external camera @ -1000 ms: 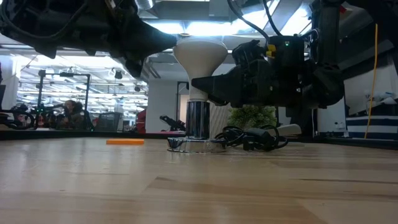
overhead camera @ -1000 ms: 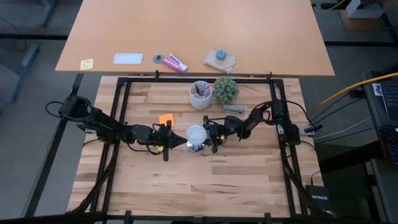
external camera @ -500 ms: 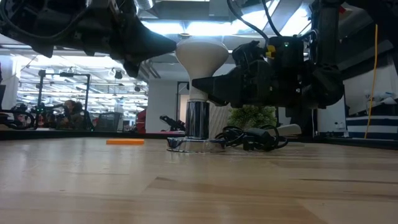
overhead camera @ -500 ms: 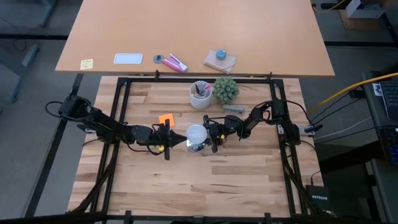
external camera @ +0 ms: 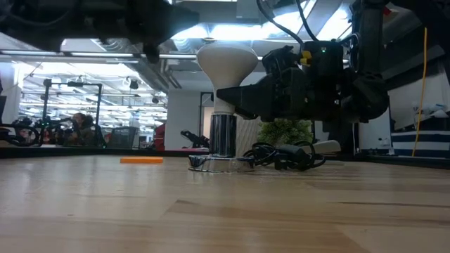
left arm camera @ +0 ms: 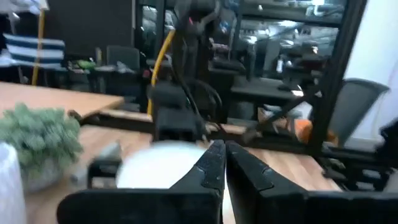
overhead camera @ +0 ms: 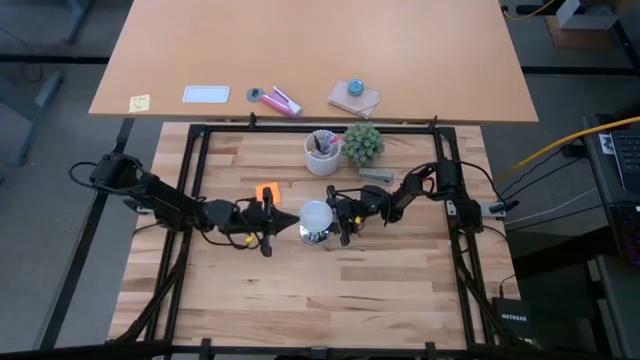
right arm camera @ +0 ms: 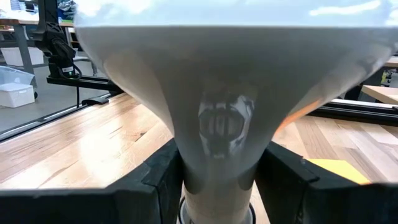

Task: Screw lightbulb
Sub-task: Insert the light bulb into the lamp socket

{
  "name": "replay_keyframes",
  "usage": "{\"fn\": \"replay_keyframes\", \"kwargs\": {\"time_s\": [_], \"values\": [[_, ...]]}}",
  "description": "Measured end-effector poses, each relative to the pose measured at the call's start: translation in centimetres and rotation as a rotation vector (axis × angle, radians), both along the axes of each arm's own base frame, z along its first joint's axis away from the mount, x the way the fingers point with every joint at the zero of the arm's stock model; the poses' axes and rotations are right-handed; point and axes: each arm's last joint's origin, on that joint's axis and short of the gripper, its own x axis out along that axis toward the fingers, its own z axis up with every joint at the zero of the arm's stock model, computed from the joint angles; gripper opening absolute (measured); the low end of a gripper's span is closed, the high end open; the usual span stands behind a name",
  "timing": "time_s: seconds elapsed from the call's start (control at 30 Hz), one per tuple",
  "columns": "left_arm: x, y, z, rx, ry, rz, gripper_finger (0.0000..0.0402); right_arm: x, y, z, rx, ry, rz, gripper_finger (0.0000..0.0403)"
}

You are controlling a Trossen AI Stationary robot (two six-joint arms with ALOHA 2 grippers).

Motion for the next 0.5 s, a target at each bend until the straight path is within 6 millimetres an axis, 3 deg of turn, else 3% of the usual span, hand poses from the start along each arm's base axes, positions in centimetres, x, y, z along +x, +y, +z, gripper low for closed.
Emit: {"fn": "replay_keyframes", "kwargs": {"time_s": [0.13,0.27,0.5], "values": [[1.6,0.4,1.3,0.028,0.021,0.024,0.0005,0.0,0.0,0.0,0.000,0.000,0.000,0.0172],[3.6,0.6,1.9,0.080,0.168,0.022,0.0005,0.0,0.0,0.0,0.000,0.000,0.000,0.0172],[4.2,0.7,2.4,0.093,0.220,0.031,0.0005,0.0,0.0,0.0,0.000,0.000,0.000,0.0172]]}}
